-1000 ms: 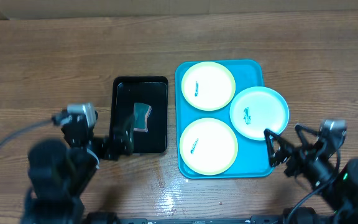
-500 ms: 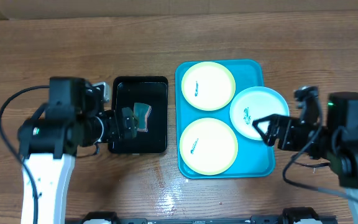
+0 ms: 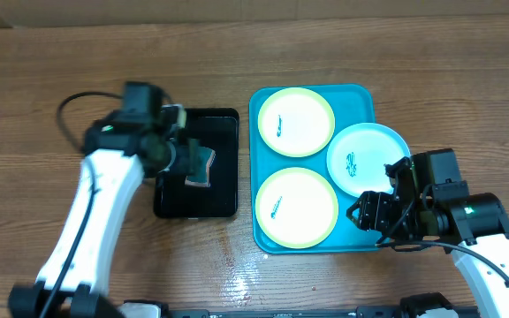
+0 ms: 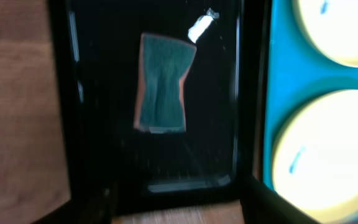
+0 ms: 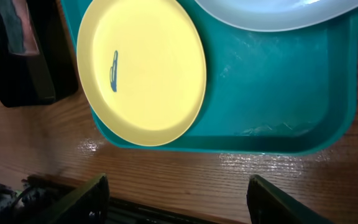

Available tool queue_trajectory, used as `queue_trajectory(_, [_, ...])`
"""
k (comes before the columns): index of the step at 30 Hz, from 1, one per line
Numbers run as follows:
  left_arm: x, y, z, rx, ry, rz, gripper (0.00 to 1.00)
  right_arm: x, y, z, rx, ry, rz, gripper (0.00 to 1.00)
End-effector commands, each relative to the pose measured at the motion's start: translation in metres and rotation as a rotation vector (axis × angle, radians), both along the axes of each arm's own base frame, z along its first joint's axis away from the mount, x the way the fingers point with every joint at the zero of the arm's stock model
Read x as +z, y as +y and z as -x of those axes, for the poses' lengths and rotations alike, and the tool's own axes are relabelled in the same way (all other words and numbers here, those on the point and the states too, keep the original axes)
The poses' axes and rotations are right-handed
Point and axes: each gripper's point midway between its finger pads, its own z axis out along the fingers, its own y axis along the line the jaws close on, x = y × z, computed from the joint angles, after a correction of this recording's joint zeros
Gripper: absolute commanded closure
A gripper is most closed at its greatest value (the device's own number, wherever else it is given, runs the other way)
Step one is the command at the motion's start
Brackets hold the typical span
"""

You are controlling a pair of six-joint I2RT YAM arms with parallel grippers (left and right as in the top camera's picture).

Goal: Clean dirty plates on tray and stack at the side
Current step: 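Grasp the green-pink sponge with the left gripper, yellow plate rim with right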

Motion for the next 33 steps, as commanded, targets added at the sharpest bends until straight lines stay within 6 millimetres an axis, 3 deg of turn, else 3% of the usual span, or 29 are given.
queue_trajectory(1, [-0.034,0.008,-0.008,0.017,0.047,-0.163,0.43,0.001,0.005,0.0,0.024,-0.022,-0.004,0.28])
queue_trajectory(7, [-0.081,0.005,-0.025,0.051,0.107,-0.211,0.5,0.0,0.019,0.005,0.089,-0.031,-0.008,0.29])
queue_trajectory(11, [-0.1,0.005,-0.031,0.085,0.13,-0.208,0.53,-0.01,0.017,0.002,0.013,-0.01,0.031,0.3])
queue_trajectory(14, [-0.112,-0.005,-0.04,0.072,0.123,-0.154,0.55,-0.013,0.016,-0.001,-0.01,-0.013,0.037,0.29])
queue_trajectory(15, [-0.116,-0.01,-0.041,0.059,0.127,-0.132,0.58,-0.013,0.016,-0.002,-0.01,-0.016,0.036,0.29])
queue_trajectory(18, [-0.126,-0.014,-0.04,0.052,0.15,-0.111,0.88,-0.013,0.016,-0.004,-0.02,-0.018,0.034,0.29])
queue_trajectory(20, [-0.128,-0.014,-0.039,0.051,0.157,-0.114,0.96,-0.015,0.01,-0.005,-0.079,-0.002,0.059,0.27])
queue_trajectory(26, [-0.123,-0.013,-0.038,0.051,0.169,-0.117,0.96,-0.025,-0.005,-0.014,-0.126,0.0,0.153,0.23])
queue_trajectory(28, [-0.117,-0.013,-0.039,0.048,0.173,-0.118,0.57,-0.032,-0.005,-0.013,-0.118,0.029,0.164,0.23])
queue_trajectory(33, [-0.101,-0.012,-0.035,0.031,0.215,-0.131,0.54,-0.048,-0.004,-0.016,-0.112,0.094,0.188,0.22])
